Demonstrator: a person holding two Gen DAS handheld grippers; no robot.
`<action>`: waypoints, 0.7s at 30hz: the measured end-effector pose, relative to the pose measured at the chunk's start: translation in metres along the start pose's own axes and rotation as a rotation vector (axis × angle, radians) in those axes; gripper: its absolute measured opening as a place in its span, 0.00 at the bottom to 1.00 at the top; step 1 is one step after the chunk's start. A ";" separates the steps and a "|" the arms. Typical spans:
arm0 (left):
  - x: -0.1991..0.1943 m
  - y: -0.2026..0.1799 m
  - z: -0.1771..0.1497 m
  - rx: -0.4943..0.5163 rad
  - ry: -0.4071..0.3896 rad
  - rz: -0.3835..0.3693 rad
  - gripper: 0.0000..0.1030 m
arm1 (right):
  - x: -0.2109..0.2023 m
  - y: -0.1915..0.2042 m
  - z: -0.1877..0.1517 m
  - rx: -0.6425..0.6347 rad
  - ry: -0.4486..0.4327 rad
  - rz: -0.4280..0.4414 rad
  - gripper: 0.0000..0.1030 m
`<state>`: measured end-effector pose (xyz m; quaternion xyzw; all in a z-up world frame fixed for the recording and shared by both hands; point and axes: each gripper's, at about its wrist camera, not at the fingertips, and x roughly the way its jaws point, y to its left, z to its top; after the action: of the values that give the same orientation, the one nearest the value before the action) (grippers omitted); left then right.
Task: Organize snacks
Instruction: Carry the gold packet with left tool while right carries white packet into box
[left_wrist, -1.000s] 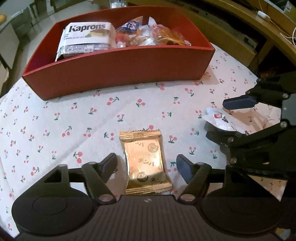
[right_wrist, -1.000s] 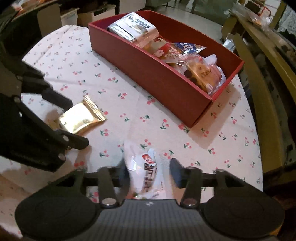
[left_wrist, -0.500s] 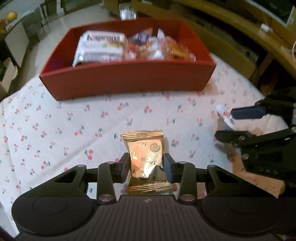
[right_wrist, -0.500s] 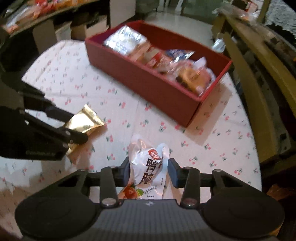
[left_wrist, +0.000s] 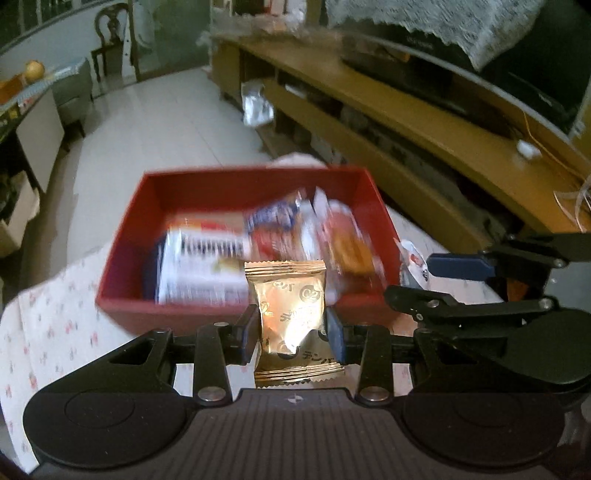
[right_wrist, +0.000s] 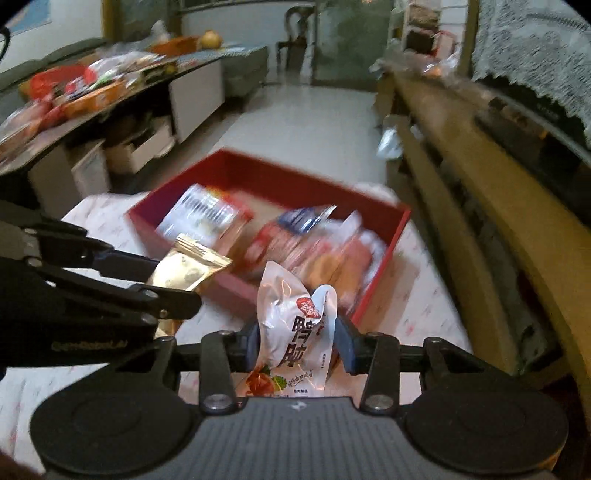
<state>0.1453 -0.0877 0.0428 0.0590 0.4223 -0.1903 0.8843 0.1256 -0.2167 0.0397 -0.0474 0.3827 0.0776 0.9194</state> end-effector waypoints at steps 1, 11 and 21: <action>0.004 0.002 0.008 -0.007 -0.005 0.002 0.45 | 0.004 -0.003 0.006 0.015 -0.004 -0.001 0.63; 0.053 0.021 0.047 -0.032 -0.019 0.073 0.45 | 0.060 -0.015 0.044 0.067 -0.019 -0.057 0.65; 0.053 0.030 0.043 -0.045 -0.038 0.122 0.63 | 0.081 -0.017 0.046 0.104 0.025 -0.028 0.64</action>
<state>0.2187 -0.0869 0.0279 0.0610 0.4054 -0.1274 0.9031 0.2173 -0.2176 0.0146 -0.0061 0.3969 0.0440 0.9168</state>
